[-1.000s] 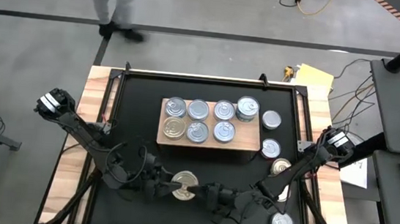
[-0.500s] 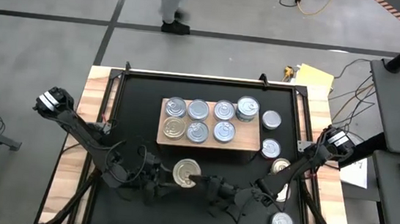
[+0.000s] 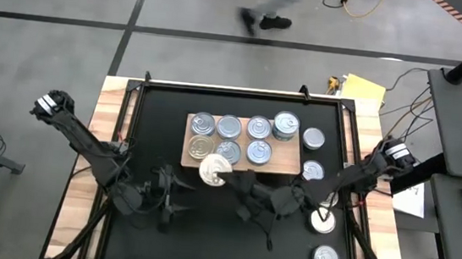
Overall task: Stack canned seafood by type on shelf
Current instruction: Stack the blue tuna can on the blue tuna can
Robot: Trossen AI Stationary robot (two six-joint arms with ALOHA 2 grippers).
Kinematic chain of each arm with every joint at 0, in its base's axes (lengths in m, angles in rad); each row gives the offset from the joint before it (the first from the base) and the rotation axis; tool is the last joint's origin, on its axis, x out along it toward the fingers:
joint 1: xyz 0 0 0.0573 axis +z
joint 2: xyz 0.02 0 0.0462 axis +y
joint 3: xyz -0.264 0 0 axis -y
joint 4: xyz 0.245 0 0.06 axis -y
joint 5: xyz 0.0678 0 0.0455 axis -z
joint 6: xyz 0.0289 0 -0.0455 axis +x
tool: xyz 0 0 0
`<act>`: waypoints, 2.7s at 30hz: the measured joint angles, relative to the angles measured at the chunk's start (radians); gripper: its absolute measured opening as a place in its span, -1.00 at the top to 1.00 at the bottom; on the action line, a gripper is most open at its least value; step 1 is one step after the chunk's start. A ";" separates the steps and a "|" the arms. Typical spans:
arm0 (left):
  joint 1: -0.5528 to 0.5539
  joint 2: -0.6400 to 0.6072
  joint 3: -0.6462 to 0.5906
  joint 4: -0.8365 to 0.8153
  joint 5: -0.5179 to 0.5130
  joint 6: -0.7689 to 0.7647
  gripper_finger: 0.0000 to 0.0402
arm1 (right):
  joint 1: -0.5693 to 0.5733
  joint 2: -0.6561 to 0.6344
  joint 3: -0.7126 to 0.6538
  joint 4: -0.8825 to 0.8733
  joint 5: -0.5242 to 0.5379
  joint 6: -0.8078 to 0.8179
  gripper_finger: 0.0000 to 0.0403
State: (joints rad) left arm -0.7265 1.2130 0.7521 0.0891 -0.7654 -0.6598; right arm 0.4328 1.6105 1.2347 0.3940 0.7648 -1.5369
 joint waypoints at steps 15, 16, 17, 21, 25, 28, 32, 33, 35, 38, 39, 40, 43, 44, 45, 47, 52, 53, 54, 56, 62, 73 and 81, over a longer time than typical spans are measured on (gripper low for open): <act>0.000 -0.220 0.001 -0.564 -0.163 0.130 -0.36 | -0.181 0.037 -0.002 -0.021 -0.248 0.327 0.07; 0.000 -0.227 0.001 -0.594 -0.194 0.130 -0.36 | -0.186 0.040 -0.002 -0.022 -0.244 0.338 0.07; 0.000 -0.232 0.001 -0.625 -0.225 0.130 -0.36 | -0.187 0.043 -0.002 -0.024 -0.231 0.343 0.07; 0.000 -0.248 0.001 -0.719 -0.338 0.170 -0.36 | -0.185 0.052 -0.003 -0.030 -0.135 0.420 0.03; 0.000 -0.251 0.001 -0.735 -0.455 0.280 -0.36 | -0.185 0.067 -0.004 -0.056 -0.108 0.463 0.05; 0.000 -0.250 0.001 -0.734 -0.579 0.356 -0.36 | -0.184 0.086 0.005 -0.060 -0.110 0.442 0.08; 0.000 -0.250 0.001 -0.733 -0.688 0.344 -0.36 | -0.182 0.109 0.043 -0.042 -0.107 0.444 0.04; 0.000 -0.250 0.001 -0.734 -0.684 0.322 -0.36 | -0.182 0.119 0.052 -0.040 -0.107 0.445 0.03; 0.000 -0.250 0.000 -0.734 -0.648 0.284 -0.36 | -0.182 0.139 0.065 -0.044 -0.097 0.431 0.02; 0.000 -0.250 -0.006 -0.741 -0.596 0.253 -0.36 | -0.179 0.163 0.083 -0.063 -0.034 0.397 0.04; 0.000 -0.250 -0.009 -0.744 -0.596 0.249 -0.36 | -0.179 0.166 0.090 -0.069 -0.020 0.393 0.05; 0.000 -0.250 -0.012 -0.745 -0.596 0.250 -0.36 | -0.178 0.171 0.098 -0.073 -0.006 0.392 0.06; 0.000 -0.250 -0.016 -0.769 -0.599 0.258 -0.36 | -0.178 0.188 0.118 -0.075 0.025 0.391 0.05; 0.000 -0.250 -0.016 -0.774 -0.605 0.258 -0.36 | -0.178 0.194 0.122 -0.075 0.027 0.392 0.04; 0.000 -0.250 -0.016 -0.784 -0.610 0.258 -0.36 | -0.178 0.201 0.124 -0.076 0.024 0.393 0.03; 0.000 -0.250 -0.016 -0.800 -0.613 0.259 -0.36 | -0.178 0.211 0.129 -0.081 0.022 0.393 0.02; 0.001 -0.250 -0.020 -0.814 -0.614 0.259 -0.36 | -0.178 0.233 0.137 -0.071 0.023 0.392 0.05; 0.001 -0.250 -0.021 -0.817 -0.615 0.264 -0.36 | -0.178 0.238 0.137 -0.070 0.024 0.391 0.06; 0.001 -0.250 -0.021 -0.820 -0.615 0.274 -0.36 | -0.178 0.241 0.137 -0.077 0.024 0.390 0.06; 0.001 -0.250 -0.021 -0.819 -0.623 0.294 -0.36 | -0.178 0.244 0.137 -0.080 0.022 0.385 0.05; 0.002 -0.250 -0.021 -0.819 -0.679 0.302 -0.36 | -0.184 0.248 0.137 -0.075 0.022 0.374 0.00; 0.002 -0.250 -0.021 -0.819 -0.687 0.301 -0.36 | -0.187 0.251 0.137 -0.073 0.023 0.330 -0.06; 0.002 -0.250 -0.021 -0.819 -0.687 0.293 -0.36 | -0.201 0.251 0.137 -0.070 0.024 0.339 -0.17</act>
State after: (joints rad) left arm -0.7246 0.9630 0.7307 -0.7300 -1.4521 -0.3671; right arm 0.2316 1.8610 1.3712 0.3242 0.7883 -1.1980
